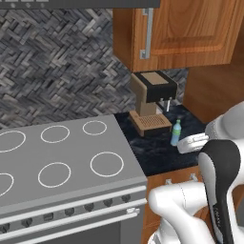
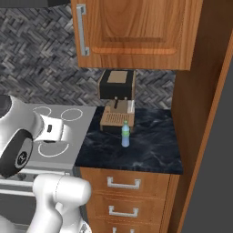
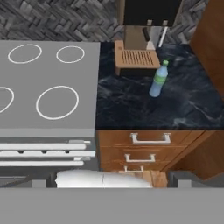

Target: Take the bottled waters from the counter and place them in the freezer to freeze. Close the freezer door after placing the bottles.

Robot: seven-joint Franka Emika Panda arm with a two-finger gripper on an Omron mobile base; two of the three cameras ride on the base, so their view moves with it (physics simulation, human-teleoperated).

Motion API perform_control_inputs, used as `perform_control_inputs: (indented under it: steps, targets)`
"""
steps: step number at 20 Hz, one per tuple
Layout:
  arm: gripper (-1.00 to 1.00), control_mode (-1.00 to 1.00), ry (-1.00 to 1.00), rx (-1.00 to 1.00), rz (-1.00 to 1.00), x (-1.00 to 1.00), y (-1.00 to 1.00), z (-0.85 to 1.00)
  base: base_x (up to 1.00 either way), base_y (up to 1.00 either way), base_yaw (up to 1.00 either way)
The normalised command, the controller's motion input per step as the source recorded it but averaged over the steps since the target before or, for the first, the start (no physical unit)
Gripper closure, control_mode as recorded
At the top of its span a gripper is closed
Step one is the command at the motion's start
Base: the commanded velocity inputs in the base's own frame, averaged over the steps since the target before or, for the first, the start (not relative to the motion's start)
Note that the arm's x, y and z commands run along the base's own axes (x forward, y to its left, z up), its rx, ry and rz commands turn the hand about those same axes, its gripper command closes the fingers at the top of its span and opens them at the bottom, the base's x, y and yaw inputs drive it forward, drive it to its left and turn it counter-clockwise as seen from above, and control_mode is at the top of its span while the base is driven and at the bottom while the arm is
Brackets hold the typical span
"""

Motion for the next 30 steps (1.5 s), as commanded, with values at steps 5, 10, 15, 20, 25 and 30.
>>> perform_control_inputs:
  steps: [5, 10, 15, 20, 25, 30]
  targets:
    - [-1.00, -1.00, -0.18, 0.07, 0.21, 0.32, -0.58, 0.00, 0.00, 0.00, 0.00]
    - [-1.00, -1.00, -0.16, 0.03, 0.21, 0.39, -0.42, -0.13, 0.00, 0.00, 0.00]
    - [-1.00, -1.00, -0.30, 0.02, 0.12, 0.18, -0.25, -0.32, 0.00, 0.00, 0.00]
    - [-1.00, -1.00, -0.33, 0.08, 0.00, 0.00, -0.17, -0.44, 0.00, 0.00, 0.00]
    - [-1.00, -1.00, -0.20, 0.16, 0.00, 0.07, -0.29, -0.65, 0.00, 0.00, 0.00]
    - [-1.00, -1.00, -0.08, 0.17, 0.06, 0.31, -0.02, -0.79, 0.00, 0.00, 0.00]
